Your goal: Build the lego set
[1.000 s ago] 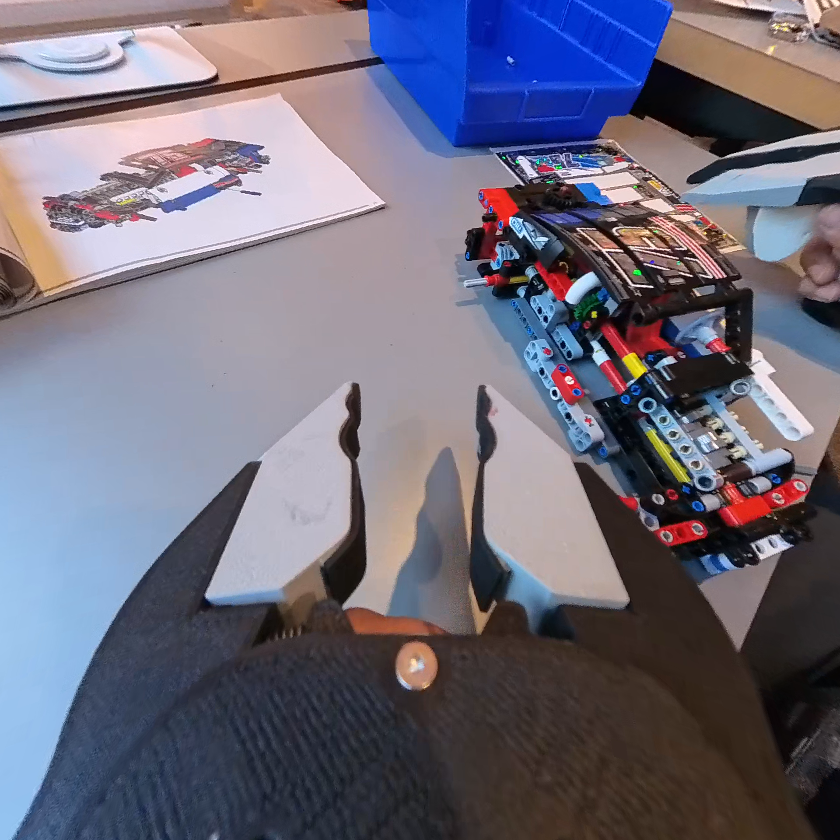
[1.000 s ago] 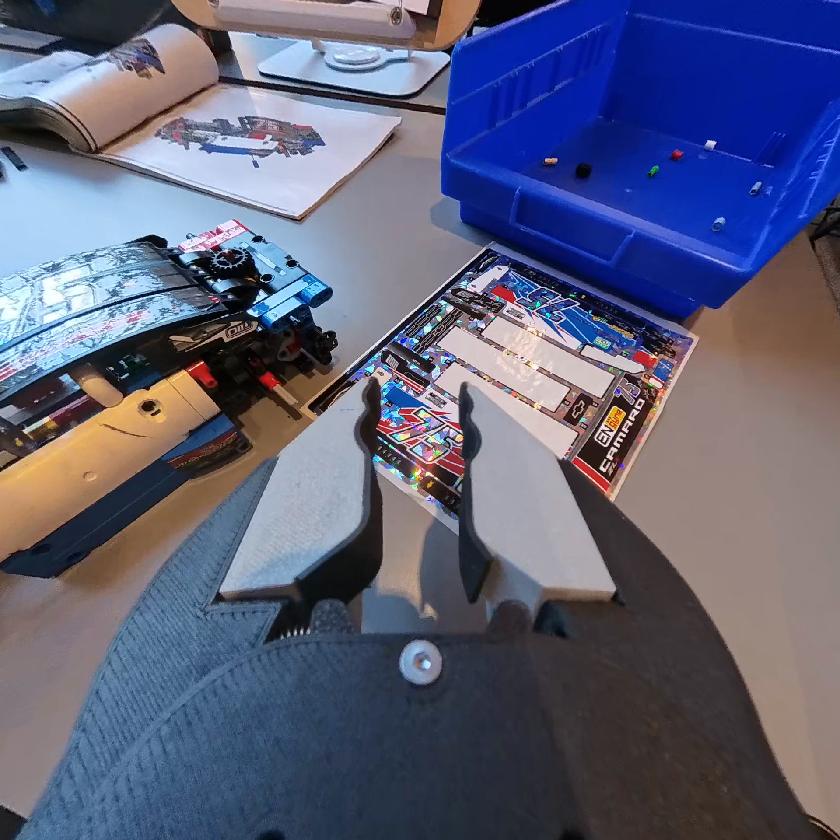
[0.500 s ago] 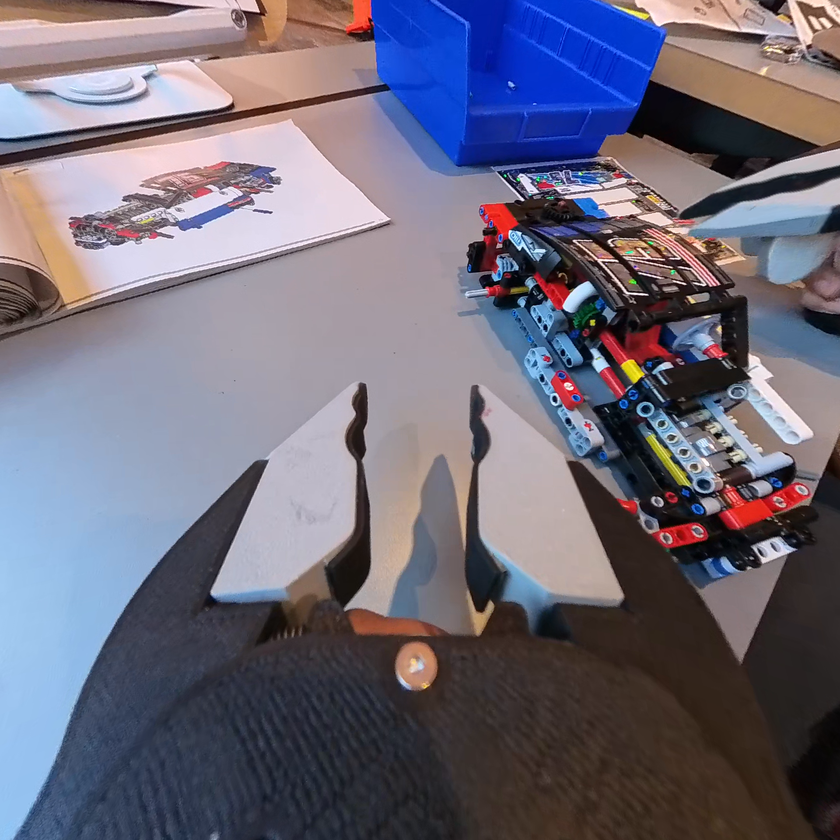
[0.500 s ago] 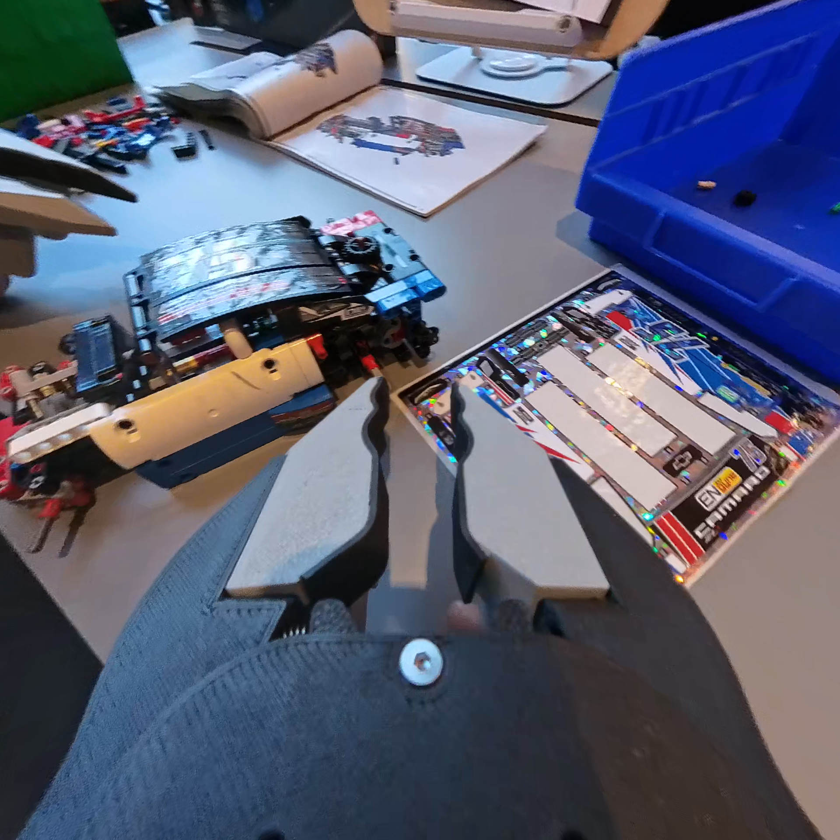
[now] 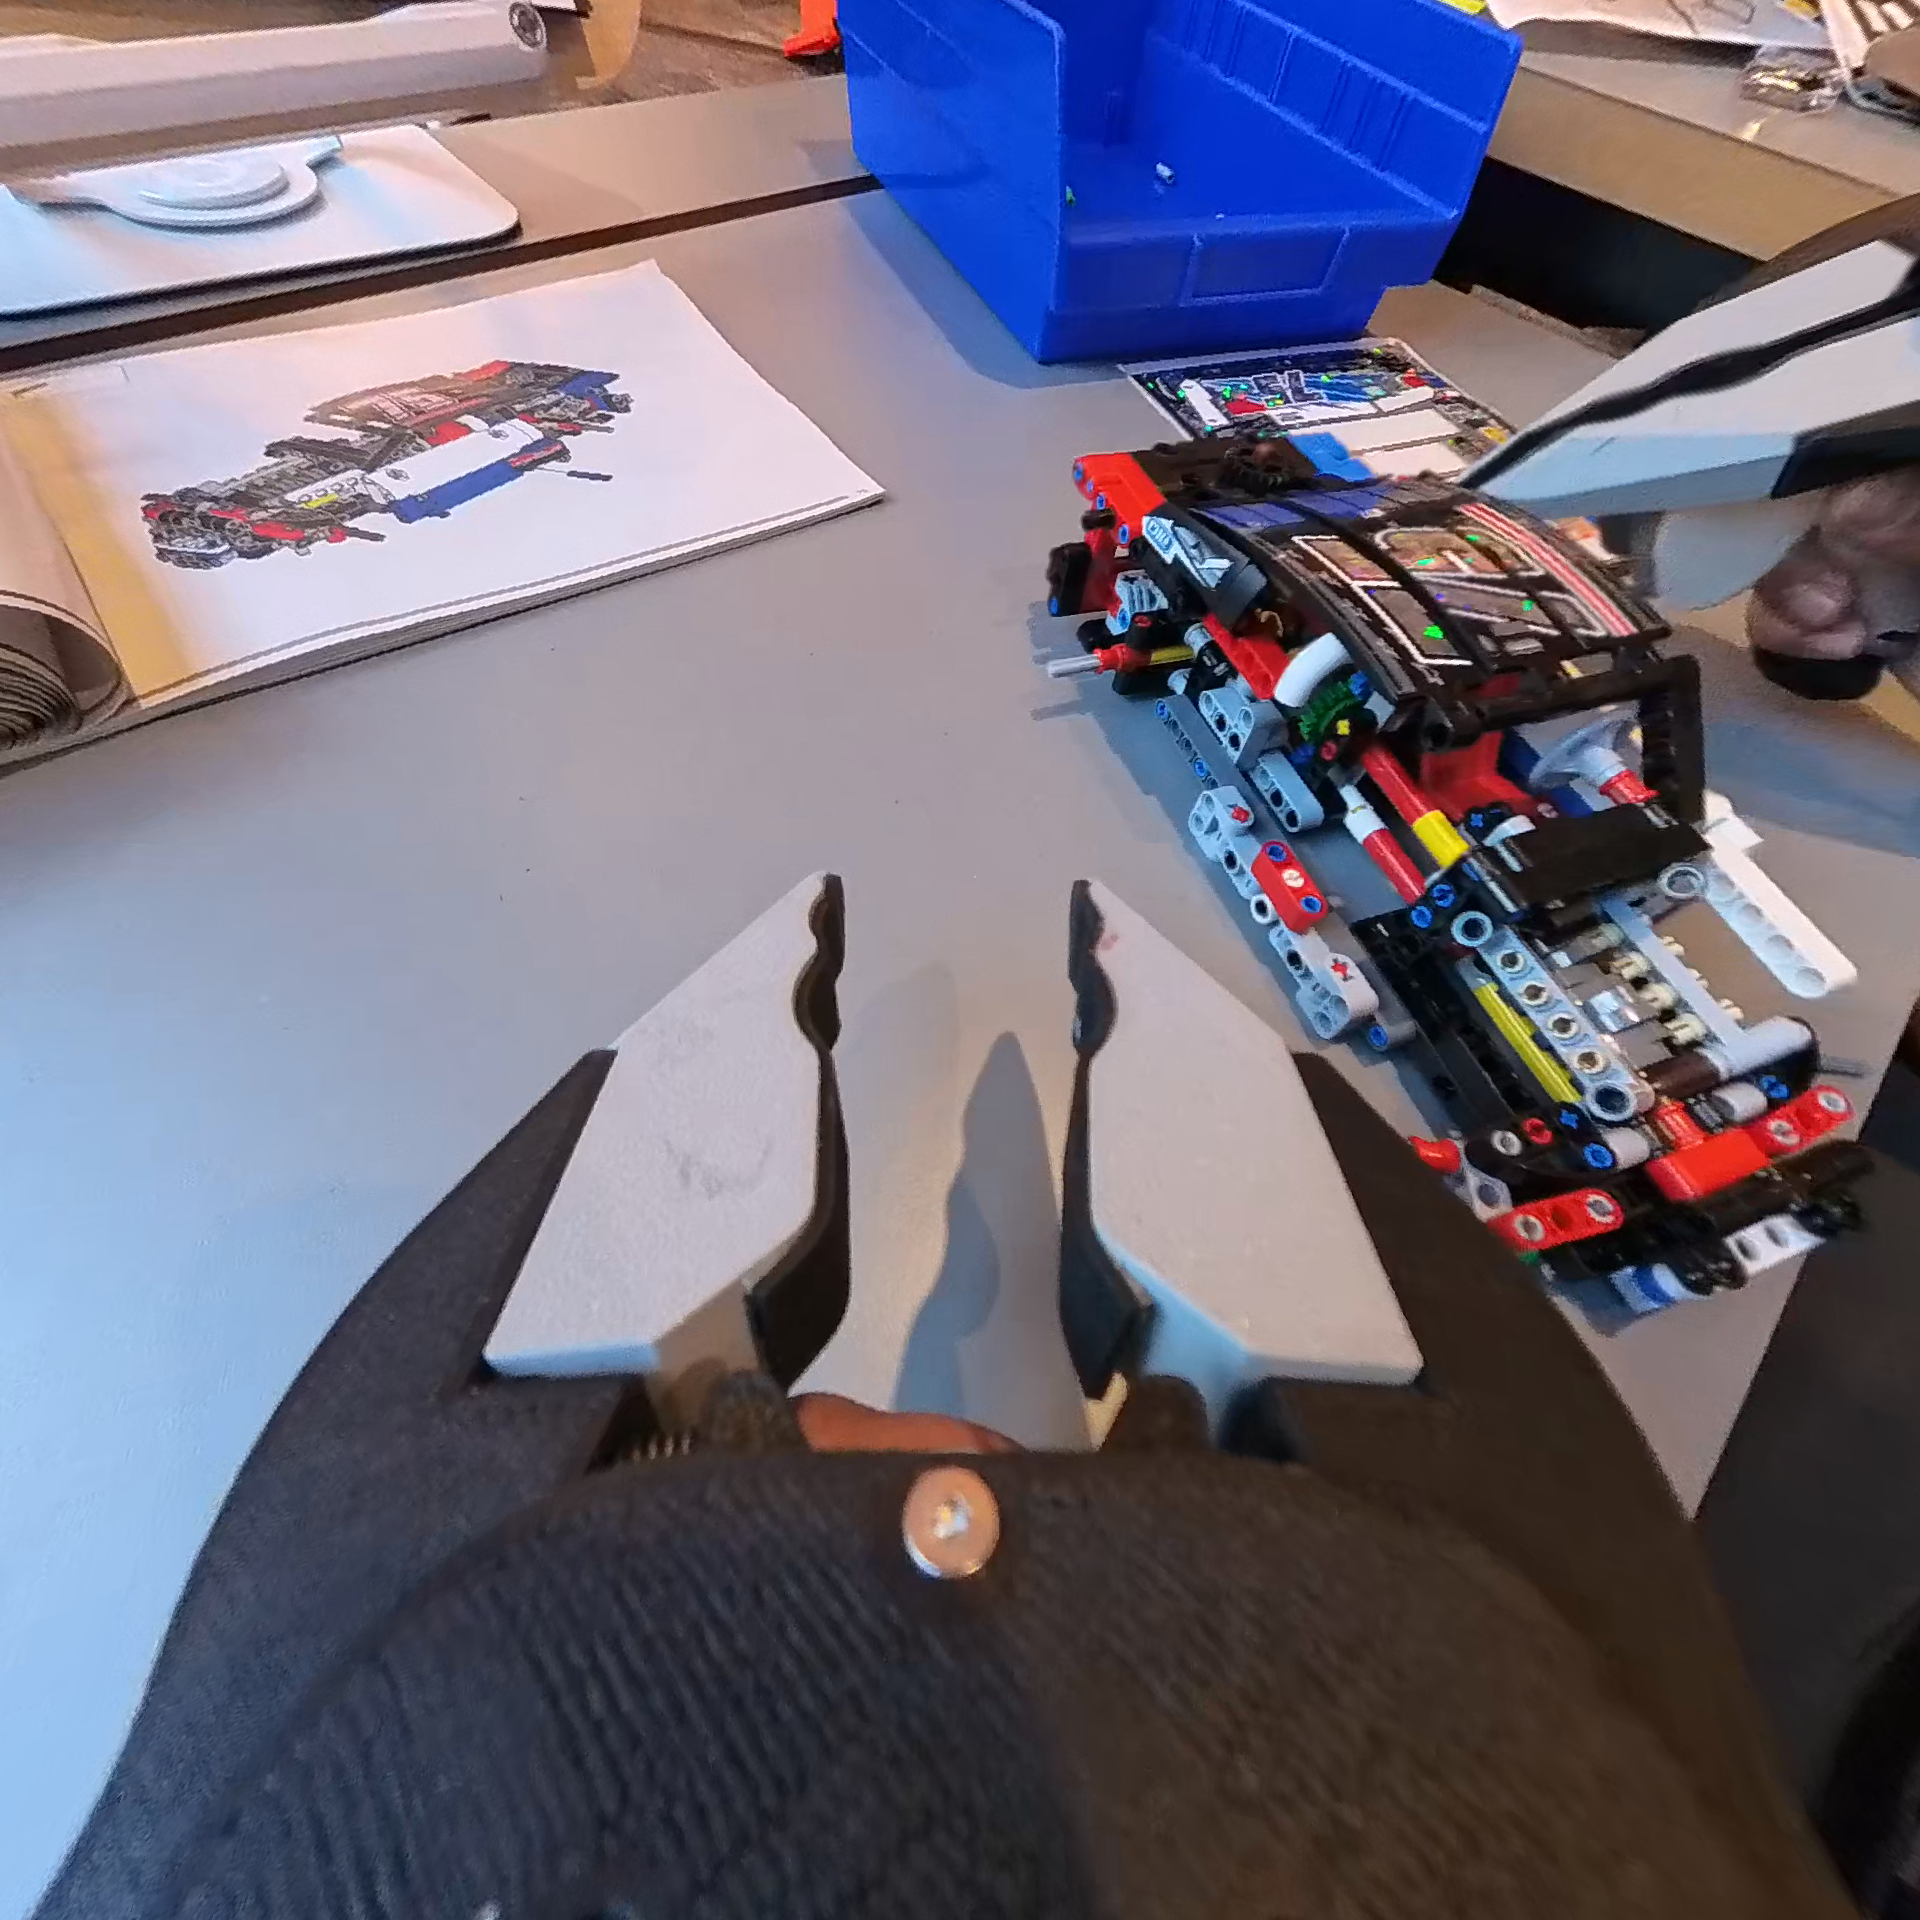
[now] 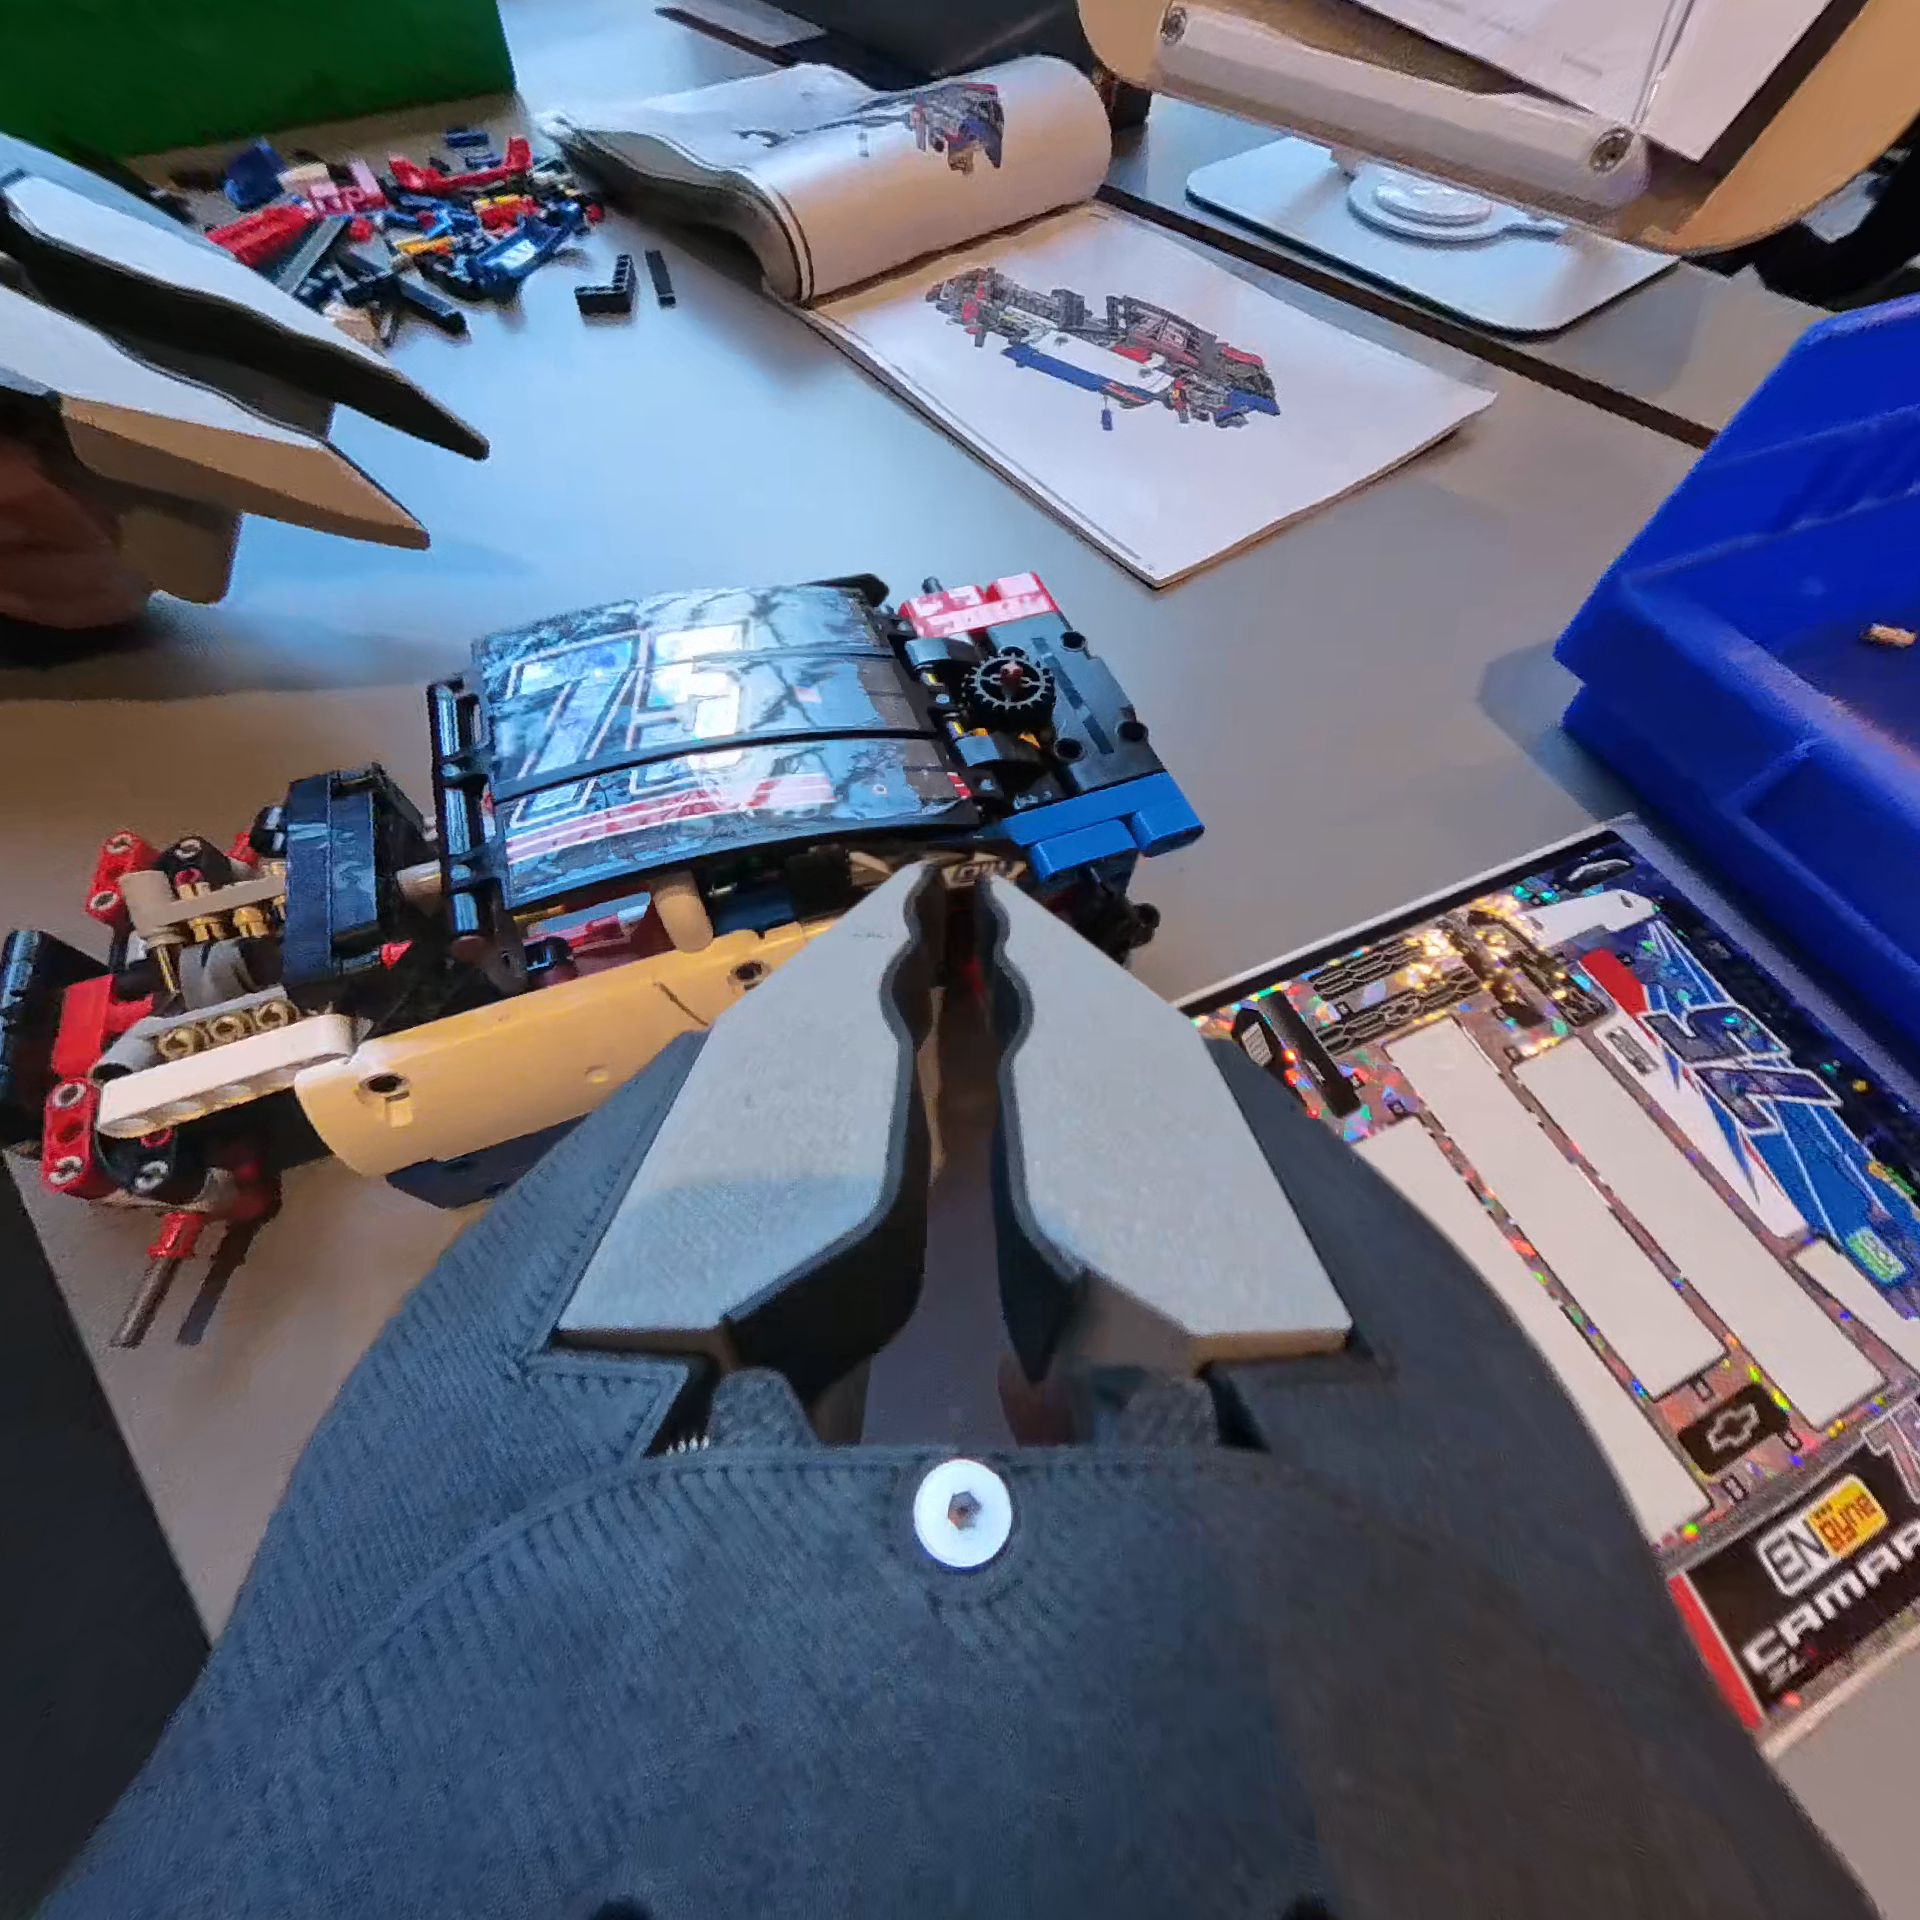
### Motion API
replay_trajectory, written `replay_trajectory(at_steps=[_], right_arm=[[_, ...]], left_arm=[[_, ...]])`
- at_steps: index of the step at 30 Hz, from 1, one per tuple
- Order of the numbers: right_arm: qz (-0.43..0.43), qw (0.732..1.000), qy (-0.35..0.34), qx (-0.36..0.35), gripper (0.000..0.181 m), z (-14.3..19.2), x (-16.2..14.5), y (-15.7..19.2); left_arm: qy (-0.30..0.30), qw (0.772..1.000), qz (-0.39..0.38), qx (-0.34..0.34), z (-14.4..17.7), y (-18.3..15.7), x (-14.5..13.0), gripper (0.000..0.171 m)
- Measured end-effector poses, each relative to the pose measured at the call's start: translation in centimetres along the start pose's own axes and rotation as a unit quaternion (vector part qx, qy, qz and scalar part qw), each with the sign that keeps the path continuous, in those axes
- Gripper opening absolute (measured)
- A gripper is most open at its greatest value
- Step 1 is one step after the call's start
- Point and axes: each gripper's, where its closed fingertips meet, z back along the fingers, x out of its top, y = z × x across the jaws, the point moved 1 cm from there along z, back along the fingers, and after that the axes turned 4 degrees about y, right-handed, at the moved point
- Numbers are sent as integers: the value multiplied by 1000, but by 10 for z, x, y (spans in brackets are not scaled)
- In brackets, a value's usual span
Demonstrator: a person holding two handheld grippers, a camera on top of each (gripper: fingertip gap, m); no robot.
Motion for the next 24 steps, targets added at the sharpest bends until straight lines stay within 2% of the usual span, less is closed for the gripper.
replay_trajectory(at_steps=[4, 12, 15, 24], right_arm=[[12, 1000, -2, -28, 4, 3, -1, -13], [-70, 995, -49, -43, 15, 17, -10, -51], [-86, 989, -87, -80, 16, 28, -5, -64], [-114, 983, -113, -86, 27, 37, -3, -73]], left_arm=[[1, 1000, 2, -4, 0, 0, 0, 40], [11, 1000, 3, -9, -2, -1, -2, 41], [9, 1000, 4, -11, -2, -1, -1, 40], [-6, 1000, -8, -7, 1, -3, 1, 39]])
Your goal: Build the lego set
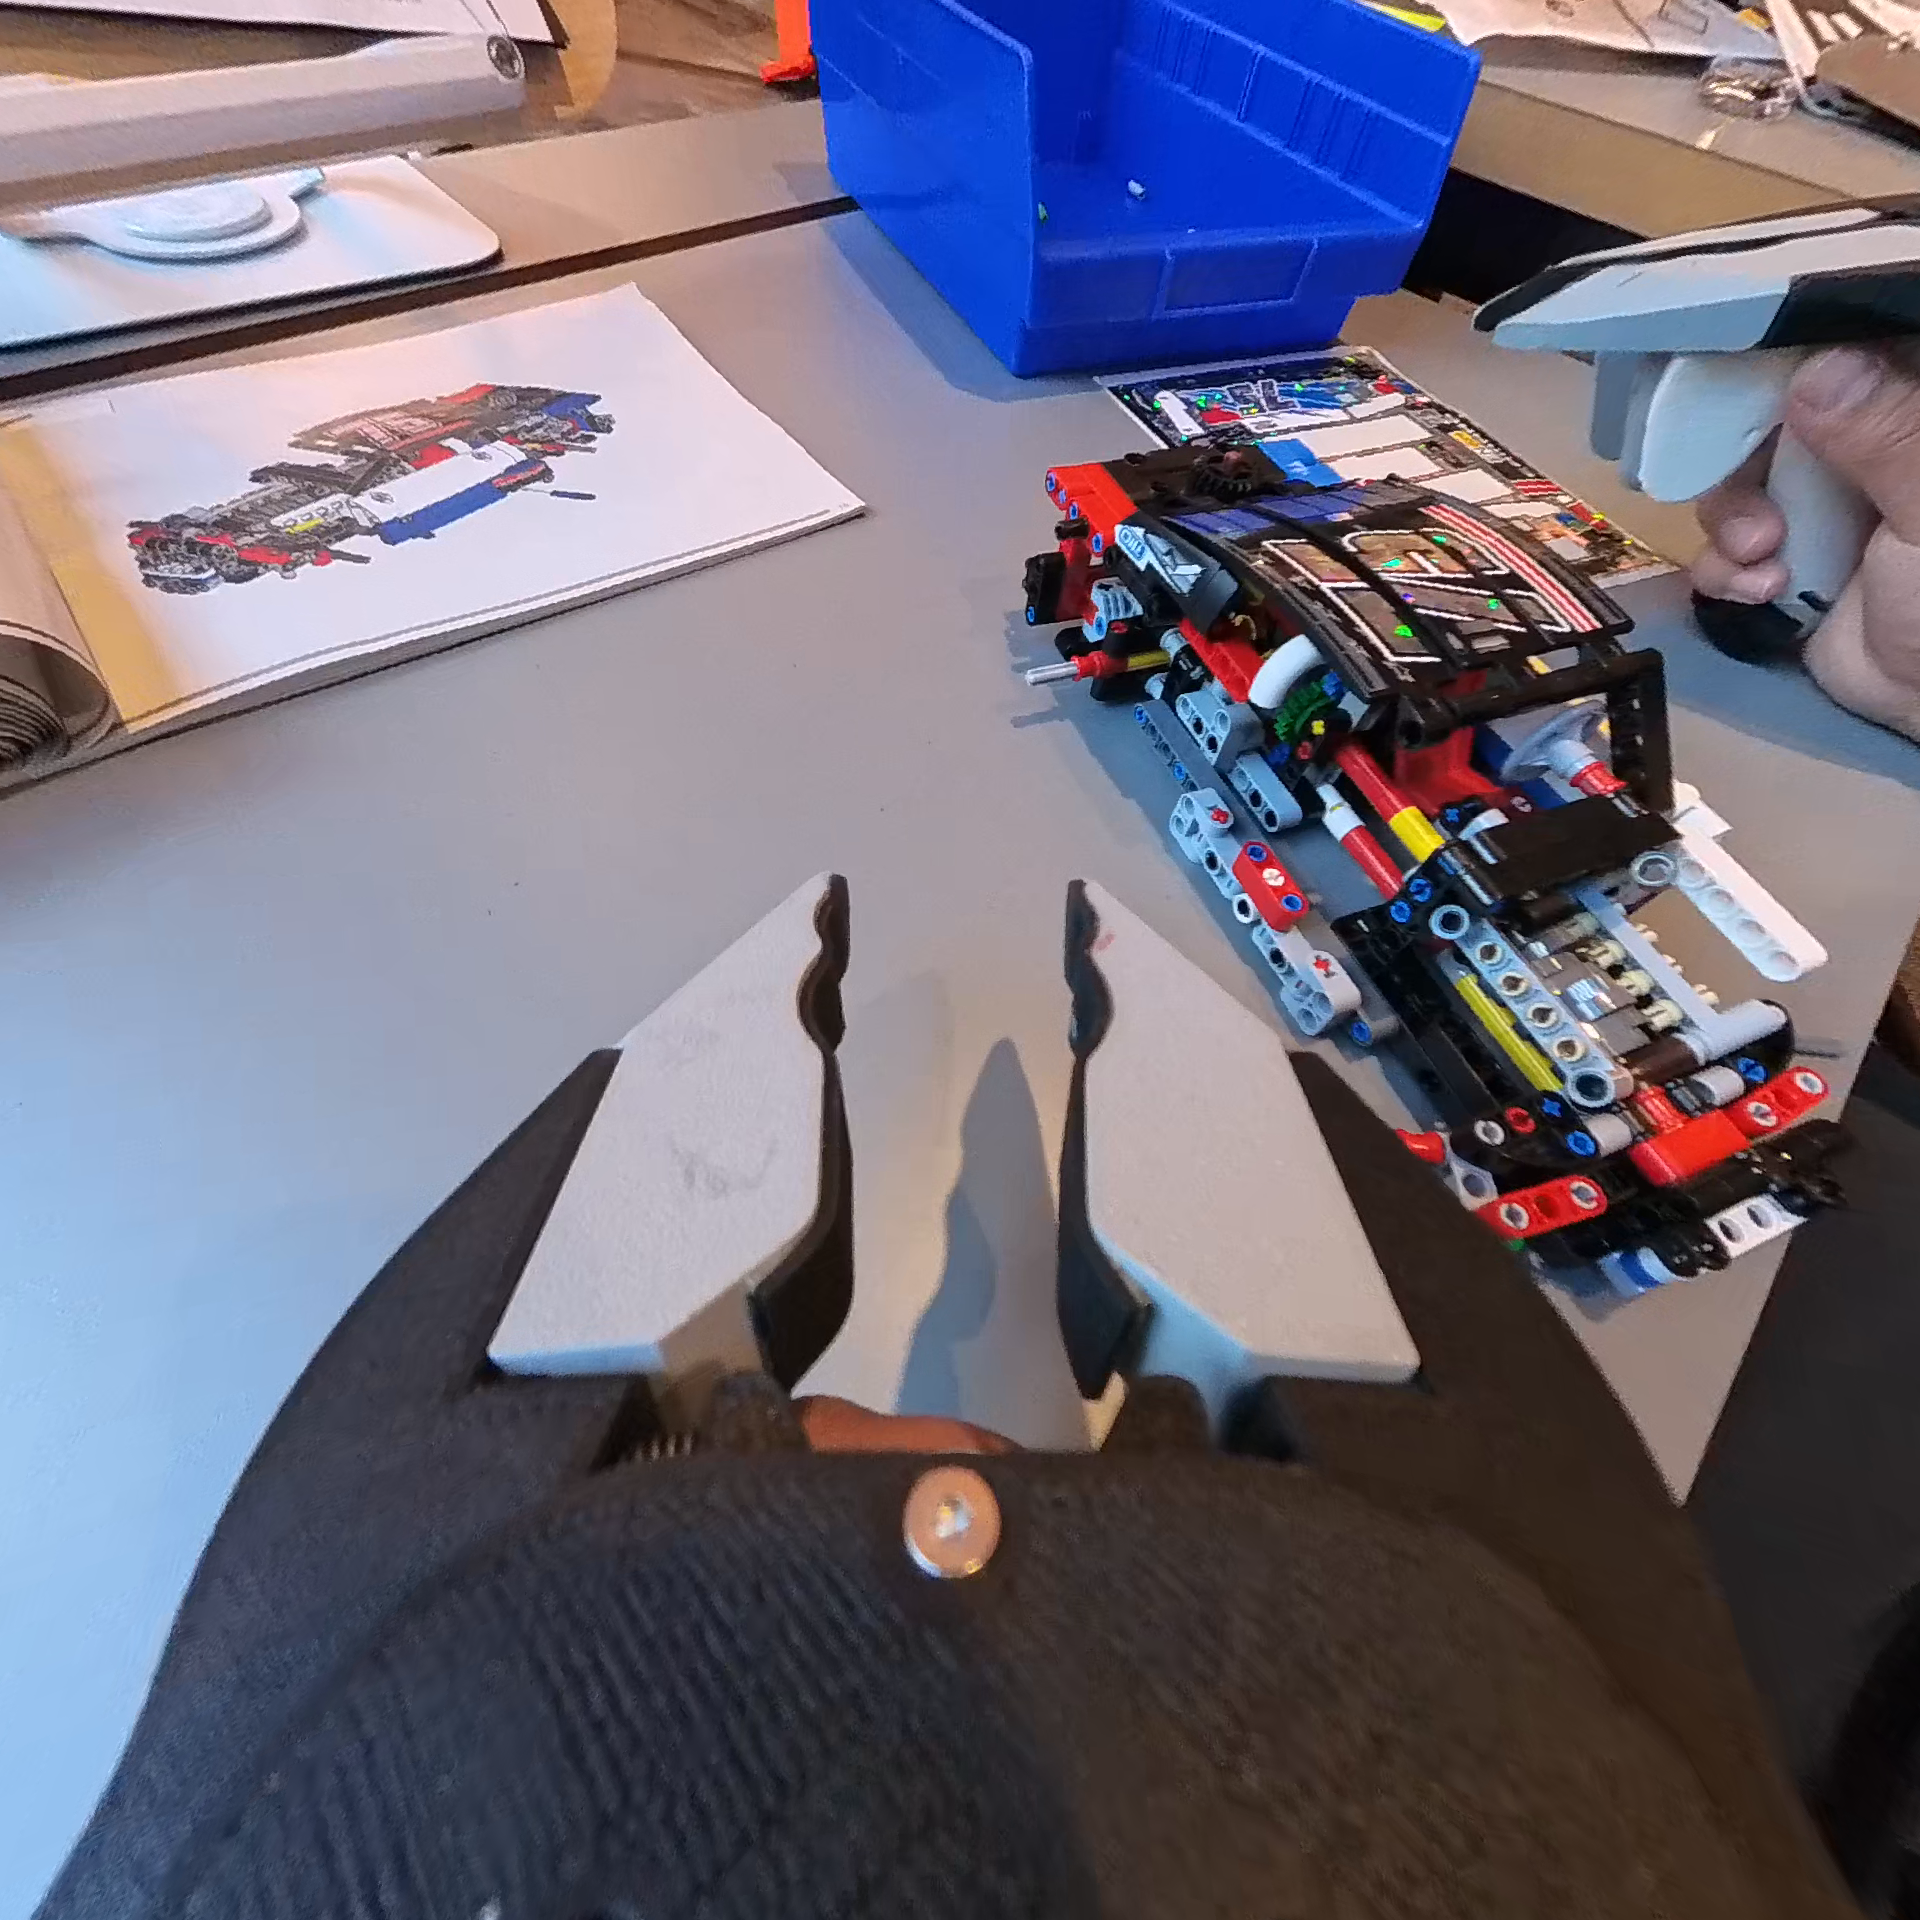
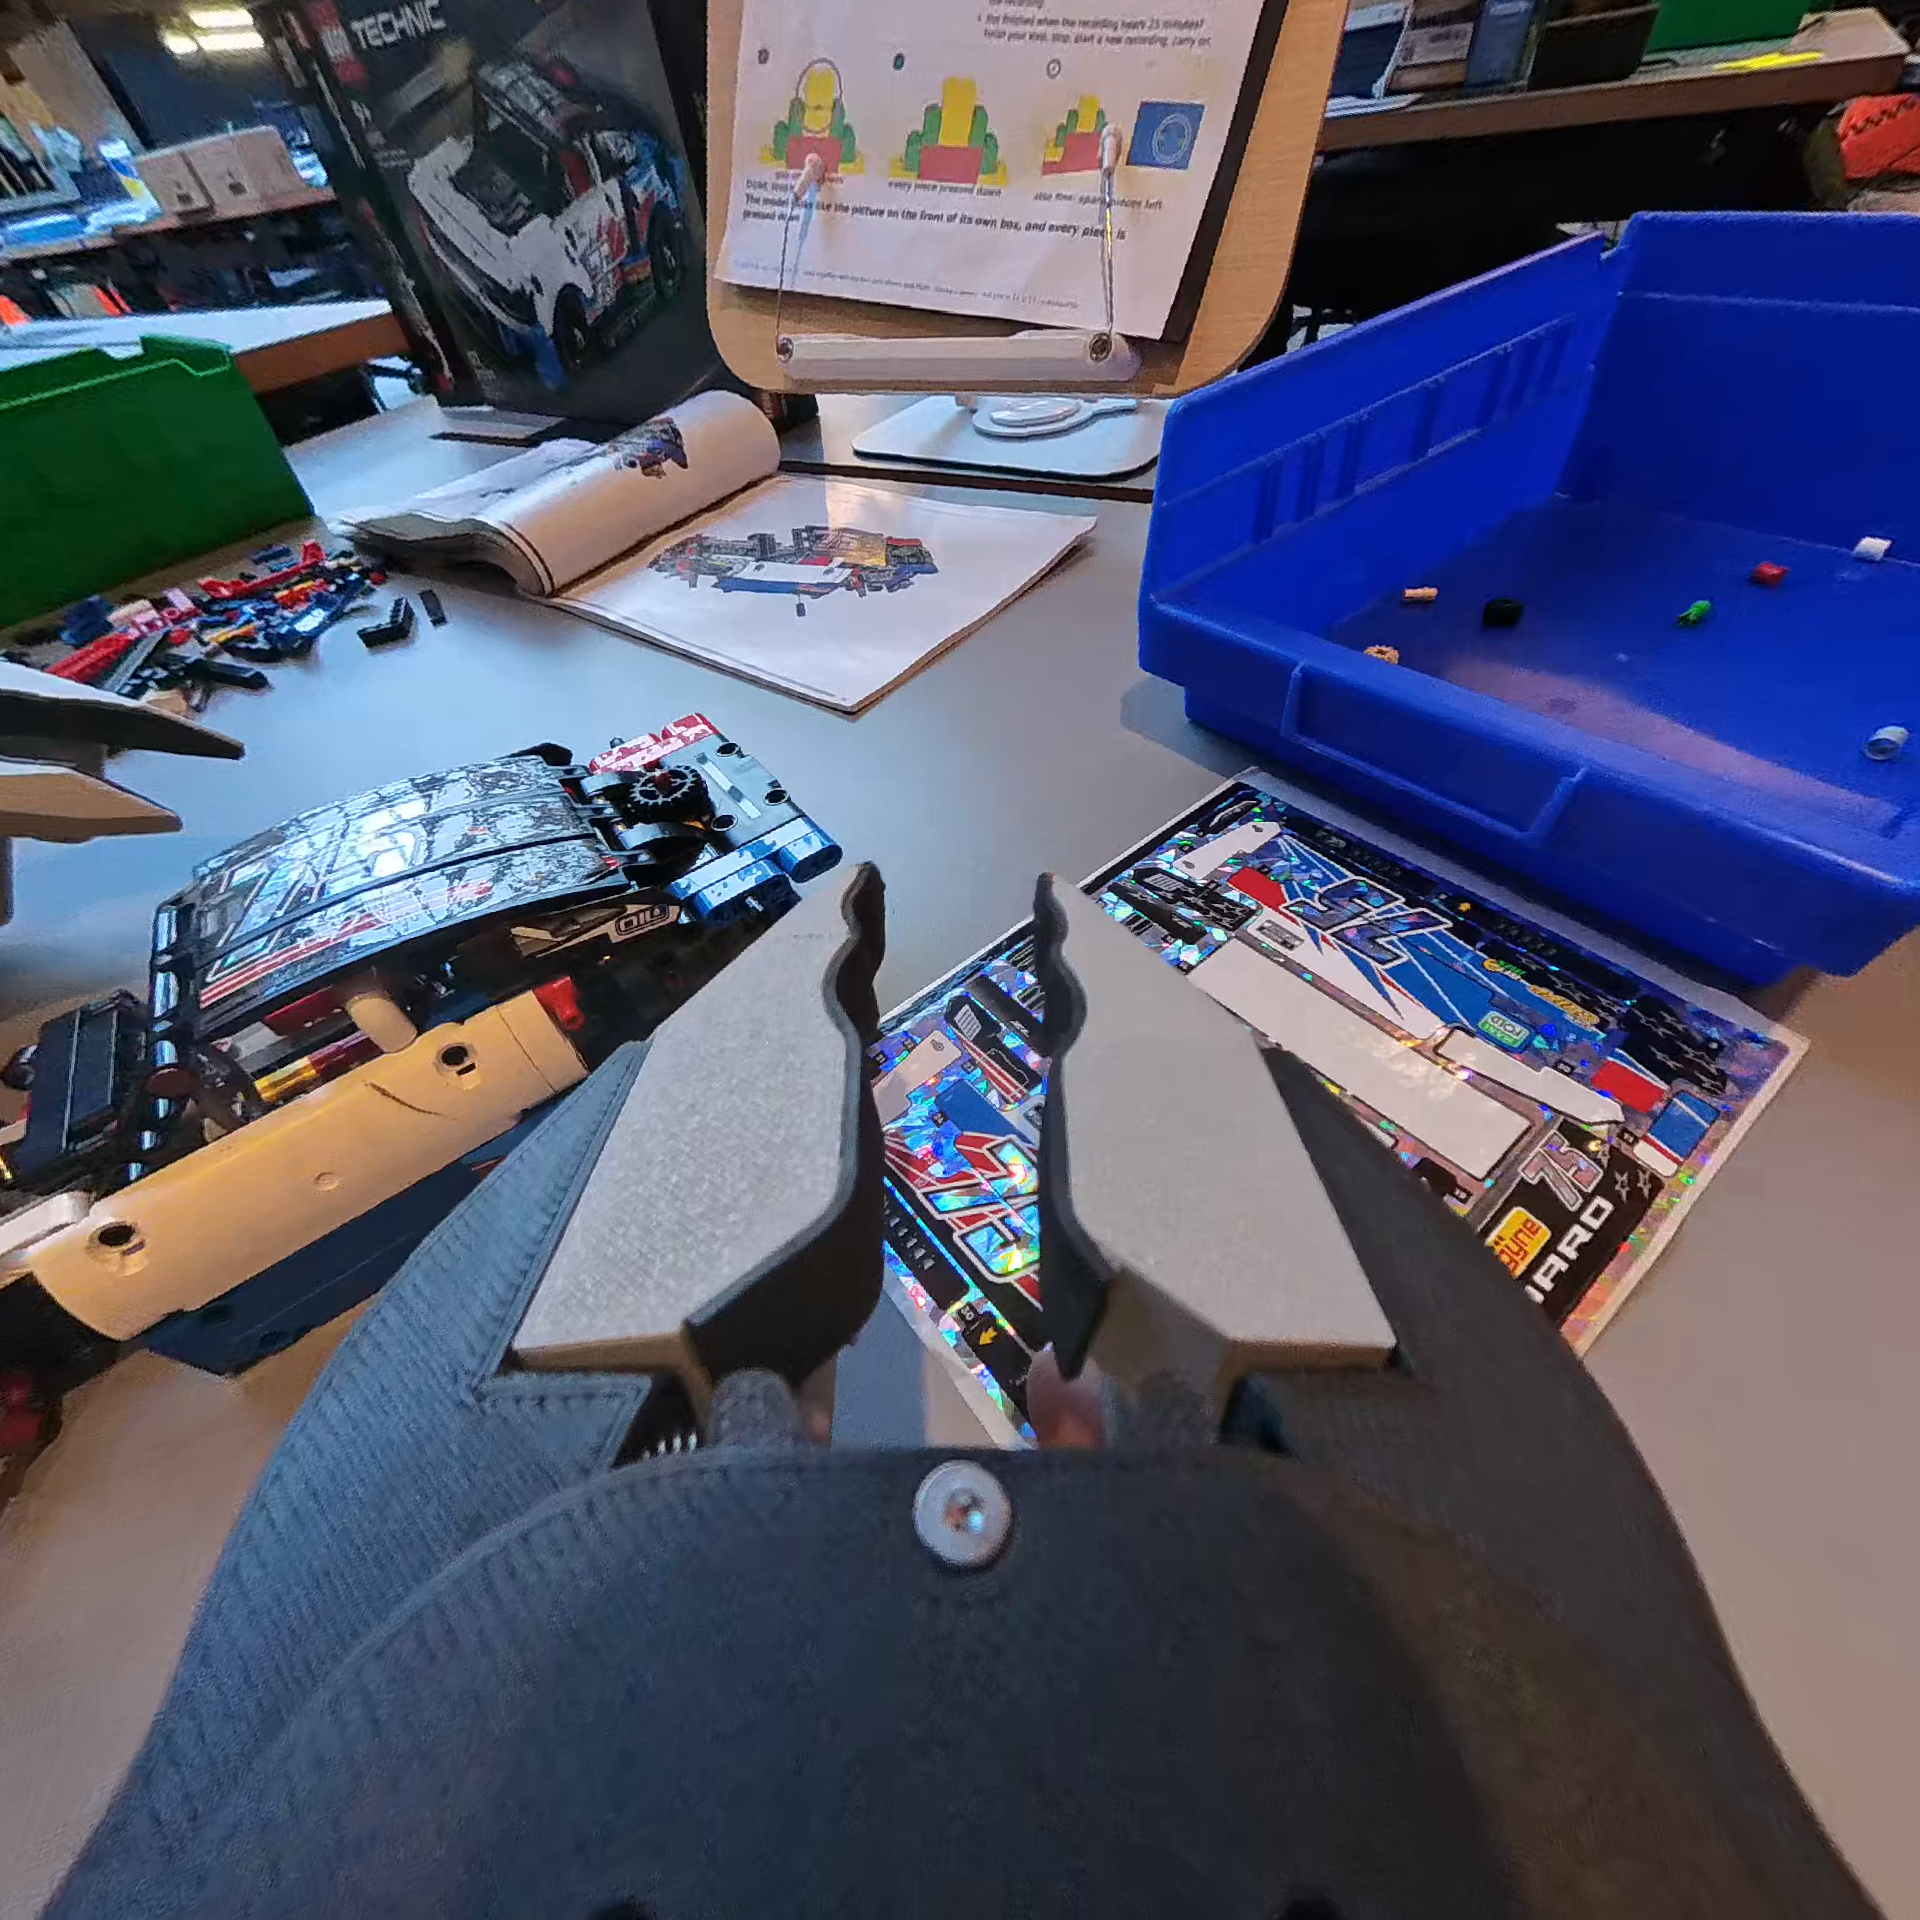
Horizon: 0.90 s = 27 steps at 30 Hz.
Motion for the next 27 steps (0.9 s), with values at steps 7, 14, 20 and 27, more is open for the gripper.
replay_trajectory(at_steps=[7, 14, 20, 27], right_arm=[[-11, 1000, -5, 3, 27, 1, 1, -3], [-17, 1000, -9, 0, 27, 2, 2, -5], [-17, 1000, -10, -1, 27, 3, 2, -5], [-3, 1000, -10, -3, 29, 2, 2, -3]], left_arm=[[15, 1000, 10, -5, -3, 1, -3, 39], [17, 1000, 18, -14, -4, 1, -4, 39], [8, 999, 27, -23, -2, 1, -2, 38], [-8, 998, 45, -32, 1, 4, 1, 37]])
